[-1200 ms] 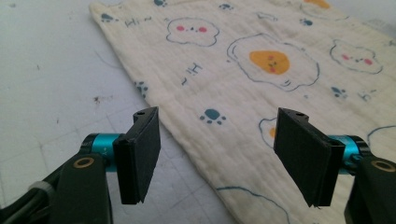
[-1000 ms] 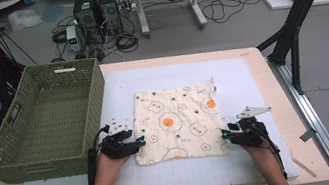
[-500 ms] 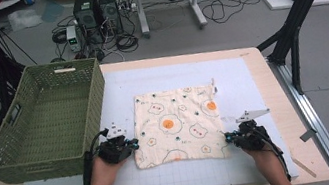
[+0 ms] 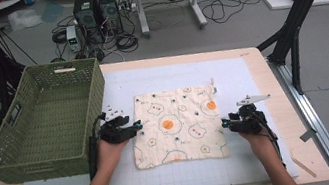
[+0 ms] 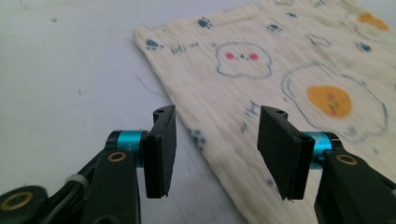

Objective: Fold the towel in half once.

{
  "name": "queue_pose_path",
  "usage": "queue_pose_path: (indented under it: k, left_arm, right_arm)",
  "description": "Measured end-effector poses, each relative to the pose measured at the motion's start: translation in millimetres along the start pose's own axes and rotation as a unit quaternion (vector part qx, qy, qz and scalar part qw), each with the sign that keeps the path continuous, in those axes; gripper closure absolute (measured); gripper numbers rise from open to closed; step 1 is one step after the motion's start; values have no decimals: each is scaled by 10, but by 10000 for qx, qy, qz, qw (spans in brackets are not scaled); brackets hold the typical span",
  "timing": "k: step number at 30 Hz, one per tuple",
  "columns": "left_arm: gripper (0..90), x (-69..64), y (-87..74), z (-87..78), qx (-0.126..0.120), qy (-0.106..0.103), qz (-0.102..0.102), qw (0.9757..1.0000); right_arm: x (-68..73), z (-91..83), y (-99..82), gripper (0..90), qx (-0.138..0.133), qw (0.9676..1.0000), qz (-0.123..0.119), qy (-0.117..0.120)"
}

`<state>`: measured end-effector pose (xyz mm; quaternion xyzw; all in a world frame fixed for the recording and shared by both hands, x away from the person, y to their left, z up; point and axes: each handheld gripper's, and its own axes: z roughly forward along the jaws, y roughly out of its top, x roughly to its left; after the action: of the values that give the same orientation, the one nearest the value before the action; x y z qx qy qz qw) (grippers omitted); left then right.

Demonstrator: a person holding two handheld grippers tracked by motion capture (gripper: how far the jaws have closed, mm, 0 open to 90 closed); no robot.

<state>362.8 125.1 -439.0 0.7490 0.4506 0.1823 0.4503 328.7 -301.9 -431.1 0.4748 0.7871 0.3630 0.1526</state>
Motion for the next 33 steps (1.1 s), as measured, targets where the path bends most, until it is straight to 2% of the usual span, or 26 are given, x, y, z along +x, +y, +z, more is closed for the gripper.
queue_pose_path:
  k: [1,4,6,9,11,12,13,15,18,19,25,28,31,32,33]
  left_arm:
    - [475,27,39,36,-38,10,-50,10000]
    - [482,117,156,153,-168,13,-217,9996]
    - [487,186,228,262,-78,54,-241,9997]
    - [486,272,315,399,-103,55,-390,9992]
    - [485,322,359,489,-16,77,-471,9989]
    - [485,350,386,542,82,86,-424,9990]
    - [485,367,396,578,65,131,-411,9990]
    - [485,411,421,646,206,134,-452,9987]
    - [484,438,448,726,288,189,-411,9986]
    - [486,440,446,745,235,188,-383,9988]
    - [620,412,419,804,311,425,-281,9982]
    - [708,388,420,804,368,544,-93,9978]
    - [832,345,420,814,376,467,148,9981]
    - [853,331,421,815,397,493,243,9977]
    - [860,328,421,816,396,495,248,9977]
  right_arm:
    - [-15,14,15,506,-23,10000,12,-64]
    - [-63,60,41,483,-131,9999,91,-31]
    - [-83,93,52,479,-116,9999,97,-43]
    - [-97,125,79,478,-114,9999,83,-31]
    - [-100,137,101,479,-174,9998,84,12]
    - [-103,145,114,479,-168,9998,69,11]
    - [-110,158,130,478,-177,9998,50,3]
    - [-116,176,154,477,-180,9998,62,6]
    - [-127,212,212,460,-184,9998,58,15]
    - [-132,225,236,452,-172,9998,41,17]
    - [-164,347,421,425,-179,9998,-11,-12]
    - [-193,427,519,384,-155,9998,9,-103]
    - [-217,498,617,376,-246,9993,-84,-285]
    - [-223,526,646,372,-262,9989,-119,-377]
    - [-230,556,672,371,-237,9987,-134,-430]
